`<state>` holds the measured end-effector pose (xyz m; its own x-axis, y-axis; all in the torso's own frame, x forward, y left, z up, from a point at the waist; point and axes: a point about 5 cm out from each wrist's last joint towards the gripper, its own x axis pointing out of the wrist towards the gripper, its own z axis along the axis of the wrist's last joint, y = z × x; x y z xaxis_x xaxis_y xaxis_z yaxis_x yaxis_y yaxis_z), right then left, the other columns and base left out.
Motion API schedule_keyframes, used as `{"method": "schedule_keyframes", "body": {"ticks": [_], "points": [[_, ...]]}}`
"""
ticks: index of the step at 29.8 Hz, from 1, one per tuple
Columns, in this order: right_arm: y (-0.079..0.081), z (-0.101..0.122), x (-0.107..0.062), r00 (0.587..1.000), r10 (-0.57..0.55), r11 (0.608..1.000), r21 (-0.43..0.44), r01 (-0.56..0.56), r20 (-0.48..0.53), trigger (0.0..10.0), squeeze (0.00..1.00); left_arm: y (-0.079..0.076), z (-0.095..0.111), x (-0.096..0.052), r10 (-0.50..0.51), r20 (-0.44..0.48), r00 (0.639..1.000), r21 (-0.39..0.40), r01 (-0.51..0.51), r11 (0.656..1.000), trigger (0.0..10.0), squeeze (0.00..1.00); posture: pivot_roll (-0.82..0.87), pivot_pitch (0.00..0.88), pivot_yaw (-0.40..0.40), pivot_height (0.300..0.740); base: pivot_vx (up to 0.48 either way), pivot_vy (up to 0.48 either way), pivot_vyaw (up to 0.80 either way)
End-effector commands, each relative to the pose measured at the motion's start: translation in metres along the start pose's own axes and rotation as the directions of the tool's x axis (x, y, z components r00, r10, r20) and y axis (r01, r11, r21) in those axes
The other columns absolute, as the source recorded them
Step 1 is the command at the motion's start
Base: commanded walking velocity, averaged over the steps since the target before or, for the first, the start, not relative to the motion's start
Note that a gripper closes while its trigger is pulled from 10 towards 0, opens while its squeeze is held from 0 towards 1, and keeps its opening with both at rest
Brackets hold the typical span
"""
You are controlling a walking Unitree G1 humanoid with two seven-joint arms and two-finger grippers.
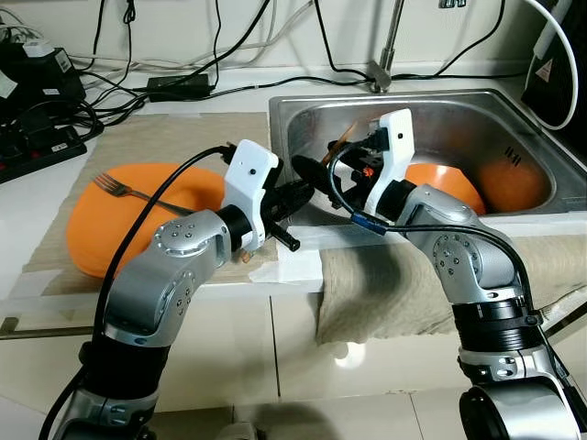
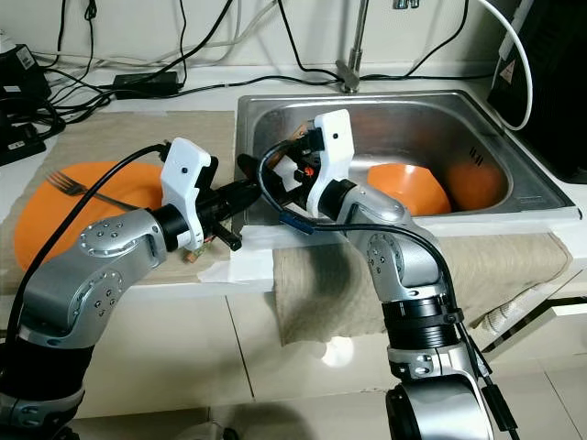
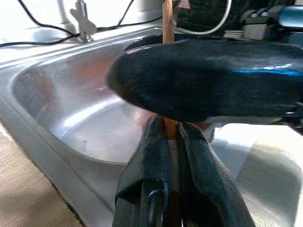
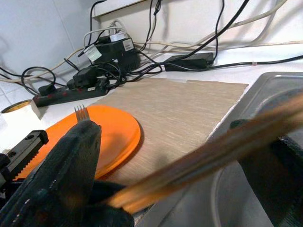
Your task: Kitchen organization
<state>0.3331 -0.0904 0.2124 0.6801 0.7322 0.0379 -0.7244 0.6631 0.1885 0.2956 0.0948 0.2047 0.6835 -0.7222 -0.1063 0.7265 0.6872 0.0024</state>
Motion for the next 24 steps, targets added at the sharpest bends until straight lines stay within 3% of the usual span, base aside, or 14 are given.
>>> {"method": "schedule_keyframes", "body": {"ticks": [1,12,24], "points": [[0.004,0.007,0.003,1.000,0.025,0.999,-0.024,-0.024,0.010,10.0,0.00,-0.005,0.009,0.000,-0.039,0.030,0.999,0.027,0.038,0.999,0.0,0.00,0.08,0.004,0.038,0.740,0.000,0.000,0.00],[0.007,0.010,0.005,0.999,0.044,0.999,0.001,-0.044,0.017,10.0,0.00,-0.018,0.012,0.001,-0.143,0.050,0.988,0.016,0.143,0.990,0.0,0.00,0.07,0.005,0.041,0.740,0.000,0.000,0.00],[0.002,0.007,0.006,1.000,-0.005,1.000,0.003,0.005,0.020,10.0,0.00,-0.017,0.015,-0.003,-0.145,0.057,0.988,0.016,0.144,0.989,0.0,0.00,0.08,0.011,0.042,0.740,0.000,0.000,0.00]]}}
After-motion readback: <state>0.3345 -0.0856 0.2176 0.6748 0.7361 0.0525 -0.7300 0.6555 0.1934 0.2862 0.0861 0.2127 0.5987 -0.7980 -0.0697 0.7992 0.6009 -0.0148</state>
